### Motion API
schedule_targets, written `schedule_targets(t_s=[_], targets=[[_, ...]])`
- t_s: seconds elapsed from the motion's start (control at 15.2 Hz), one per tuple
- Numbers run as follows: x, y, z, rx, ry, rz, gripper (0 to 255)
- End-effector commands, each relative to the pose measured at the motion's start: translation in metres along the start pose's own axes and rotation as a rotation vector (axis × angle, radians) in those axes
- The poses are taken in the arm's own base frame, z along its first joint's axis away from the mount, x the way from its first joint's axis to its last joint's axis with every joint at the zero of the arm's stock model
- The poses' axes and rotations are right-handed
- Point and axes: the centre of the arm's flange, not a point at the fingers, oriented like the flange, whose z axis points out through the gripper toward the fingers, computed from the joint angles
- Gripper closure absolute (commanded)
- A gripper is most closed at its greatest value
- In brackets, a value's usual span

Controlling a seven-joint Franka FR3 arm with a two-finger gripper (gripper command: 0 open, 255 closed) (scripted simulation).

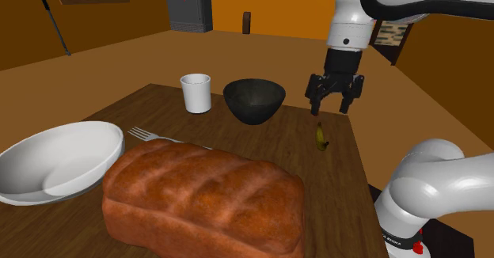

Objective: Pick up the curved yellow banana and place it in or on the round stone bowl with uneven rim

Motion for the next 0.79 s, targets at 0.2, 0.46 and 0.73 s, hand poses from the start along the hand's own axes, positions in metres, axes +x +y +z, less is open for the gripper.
schedule_targets(t_s=[0.2,0.46,0.73], targets=[[-0.033,-0.032,0.019,0.053,-0.105,0.383,0],[-0.036,-0.035,0.036,0.055,-0.108,0.396,0],[-0.038,-0.037,0.060,0.055,-0.108,0.396,0]])
